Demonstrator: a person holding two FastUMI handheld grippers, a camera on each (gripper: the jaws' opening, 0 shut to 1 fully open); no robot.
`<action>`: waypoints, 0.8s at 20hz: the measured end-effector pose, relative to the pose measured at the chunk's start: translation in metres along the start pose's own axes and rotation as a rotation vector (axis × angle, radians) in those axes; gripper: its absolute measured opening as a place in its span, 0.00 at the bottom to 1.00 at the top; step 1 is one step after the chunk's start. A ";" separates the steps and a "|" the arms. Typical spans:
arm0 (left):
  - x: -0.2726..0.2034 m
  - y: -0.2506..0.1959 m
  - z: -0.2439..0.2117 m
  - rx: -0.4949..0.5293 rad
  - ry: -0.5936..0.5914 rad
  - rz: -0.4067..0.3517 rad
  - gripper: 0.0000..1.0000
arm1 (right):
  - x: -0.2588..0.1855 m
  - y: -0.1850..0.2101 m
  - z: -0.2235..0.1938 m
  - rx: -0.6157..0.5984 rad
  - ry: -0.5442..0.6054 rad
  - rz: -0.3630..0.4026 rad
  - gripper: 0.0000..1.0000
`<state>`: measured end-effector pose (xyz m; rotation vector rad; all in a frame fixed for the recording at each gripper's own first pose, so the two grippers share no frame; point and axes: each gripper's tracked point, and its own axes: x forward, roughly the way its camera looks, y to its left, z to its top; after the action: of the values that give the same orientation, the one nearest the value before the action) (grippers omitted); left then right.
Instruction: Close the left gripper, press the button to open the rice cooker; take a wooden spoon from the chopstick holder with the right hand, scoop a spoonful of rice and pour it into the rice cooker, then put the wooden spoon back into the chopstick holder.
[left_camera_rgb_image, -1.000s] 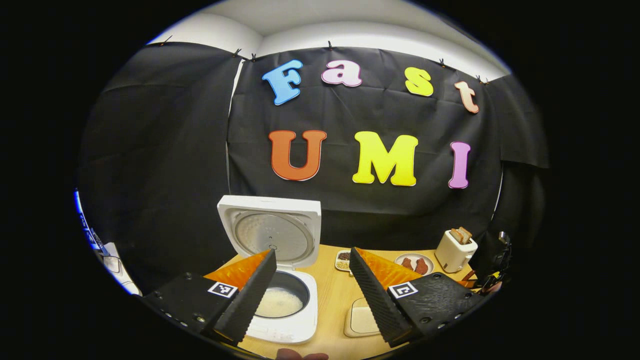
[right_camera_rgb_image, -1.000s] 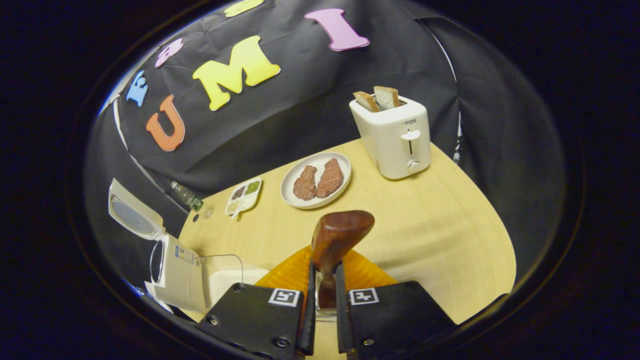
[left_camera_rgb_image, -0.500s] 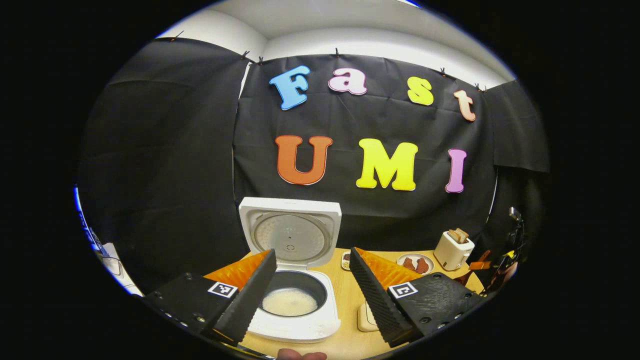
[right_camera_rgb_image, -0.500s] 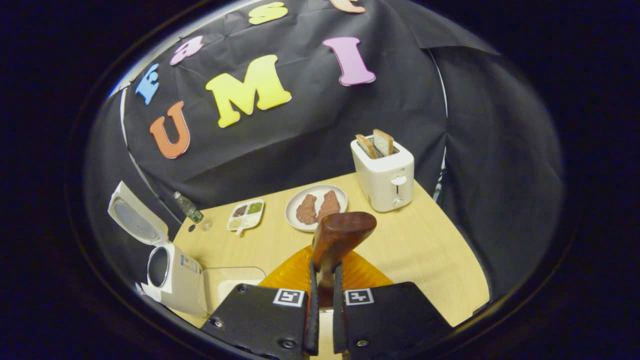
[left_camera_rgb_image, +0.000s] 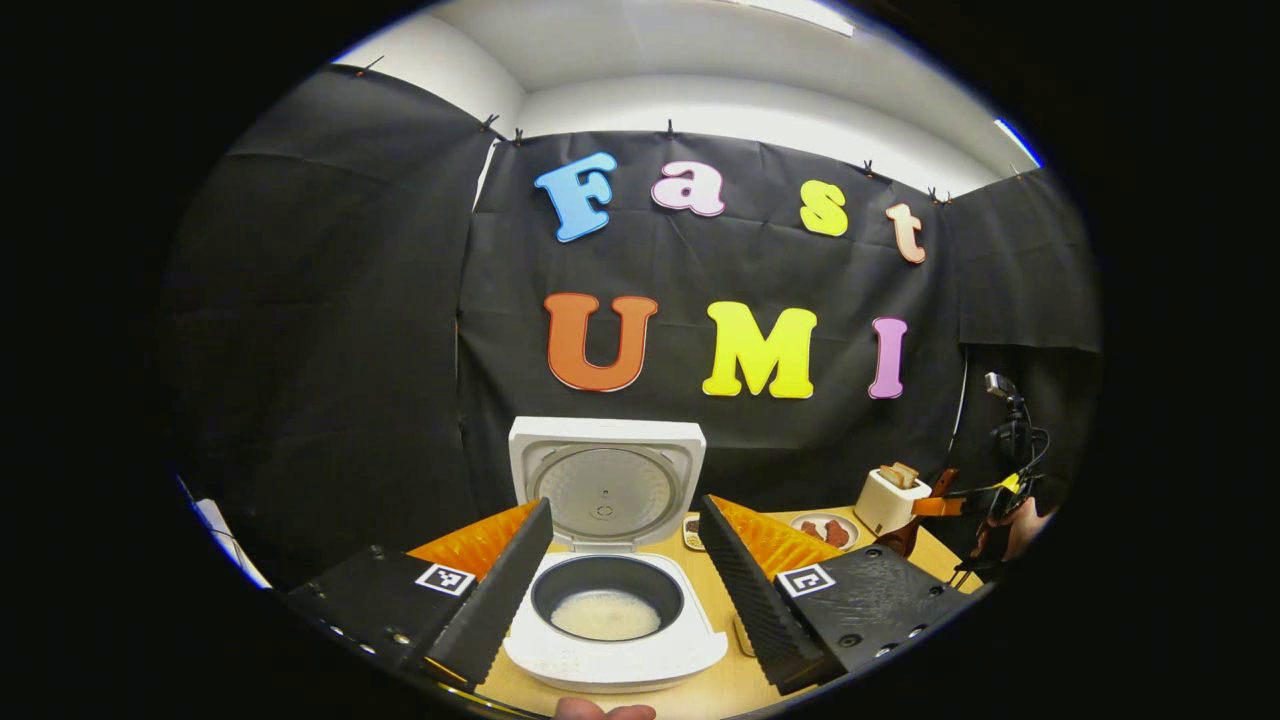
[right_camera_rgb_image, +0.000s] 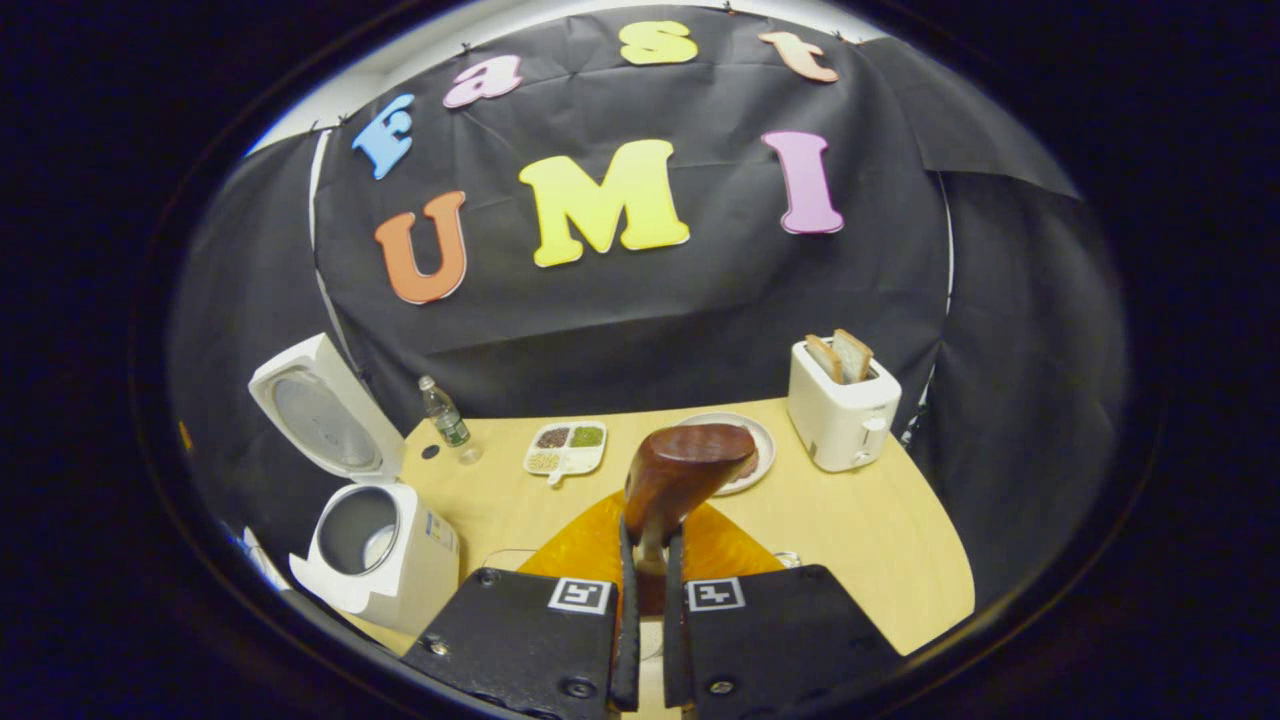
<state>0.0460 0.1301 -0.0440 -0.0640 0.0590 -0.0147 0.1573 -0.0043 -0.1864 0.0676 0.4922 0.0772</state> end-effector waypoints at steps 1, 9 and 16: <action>-0.002 0.004 -0.001 -0.009 0.002 0.003 0.94 | 0.005 0.009 -0.007 -0.018 0.010 0.003 0.14; -0.014 0.018 -0.010 -0.015 0.039 0.005 0.94 | 0.060 0.044 -0.082 -0.315 0.031 -0.048 0.14; -0.015 0.031 -0.027 -0.023 0.105 0.076 0.94 | 0.088 0.050 -0.107 -0.393 0.002 -0.107 0.14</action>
<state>0.0302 0.1600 -0.0724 -0.0841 0.1666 0.0582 0.1814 0.0584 -0.3173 -0.3436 0.4746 0.0678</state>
